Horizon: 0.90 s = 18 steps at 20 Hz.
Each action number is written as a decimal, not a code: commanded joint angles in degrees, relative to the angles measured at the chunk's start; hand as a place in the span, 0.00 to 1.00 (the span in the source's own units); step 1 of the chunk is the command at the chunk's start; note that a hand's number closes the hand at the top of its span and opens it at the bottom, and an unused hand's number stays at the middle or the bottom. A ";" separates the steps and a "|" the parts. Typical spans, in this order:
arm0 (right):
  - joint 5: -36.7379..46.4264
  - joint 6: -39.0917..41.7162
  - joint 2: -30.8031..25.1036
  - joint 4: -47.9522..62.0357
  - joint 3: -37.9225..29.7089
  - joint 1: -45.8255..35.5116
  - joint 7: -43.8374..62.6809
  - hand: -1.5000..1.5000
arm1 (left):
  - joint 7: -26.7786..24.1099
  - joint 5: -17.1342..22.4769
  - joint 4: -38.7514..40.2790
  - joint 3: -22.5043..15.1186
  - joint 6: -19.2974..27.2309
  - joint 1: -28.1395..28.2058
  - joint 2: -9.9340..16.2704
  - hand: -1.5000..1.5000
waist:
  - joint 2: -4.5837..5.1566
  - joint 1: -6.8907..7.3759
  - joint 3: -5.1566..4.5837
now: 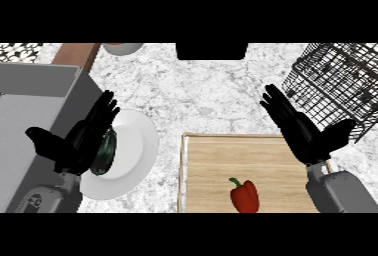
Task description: Pick the bell pepper from the tray and place it in the tiered basket
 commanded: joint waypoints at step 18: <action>24.50 -6.41 -9.36 2.38 1.27 23.14 -17.78 0.00 | 1.17 -4.87 8.23 7.00 0.63 11.54 11.54 0.50 | 1.80 -0.20 -1.25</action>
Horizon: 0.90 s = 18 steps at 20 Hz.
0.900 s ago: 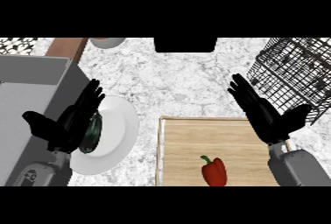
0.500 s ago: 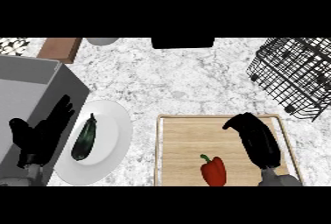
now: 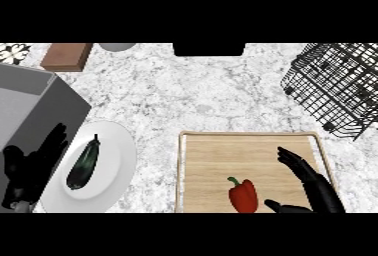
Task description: Pick the bell pepper from the tray and place it in the tiered basket
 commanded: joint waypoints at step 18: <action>6.77 12.77 -10.19 -30.27 10.13 -12.60 58.70 0.00 | -4.00 -1.90 8.68 4.38 -4.82 -2.42 -1.10 0.50 | 0.35 0.74 0.14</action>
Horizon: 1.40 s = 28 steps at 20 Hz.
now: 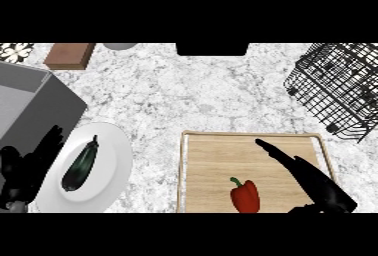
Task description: Pick the bell pepper from the tray and place it in the tiered basket
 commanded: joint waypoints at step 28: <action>6.23 18.89 11.53 2.19 -10.59 3.37 12.10 0.00 | 3.05 -7.29 -1.85 8.97 -7.01 -0.14 -5.32 0.50 | 0.03 -0.07 0.05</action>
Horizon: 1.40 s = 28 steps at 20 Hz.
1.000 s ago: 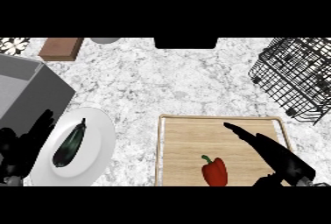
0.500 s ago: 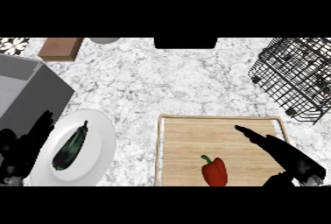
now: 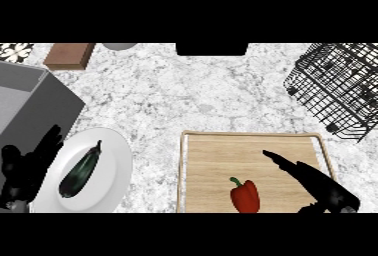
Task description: Pick the bell pepper from the tray and place it in the tiered basket
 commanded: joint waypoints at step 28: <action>18.35 -2.06 17.06 16.41 3.61 -1.36 -10.75 0.00 | 1.00 -6.52 1.80 5.14 -3.02 -3.02 -4.79 0.50 | 0.10 0.09 0.00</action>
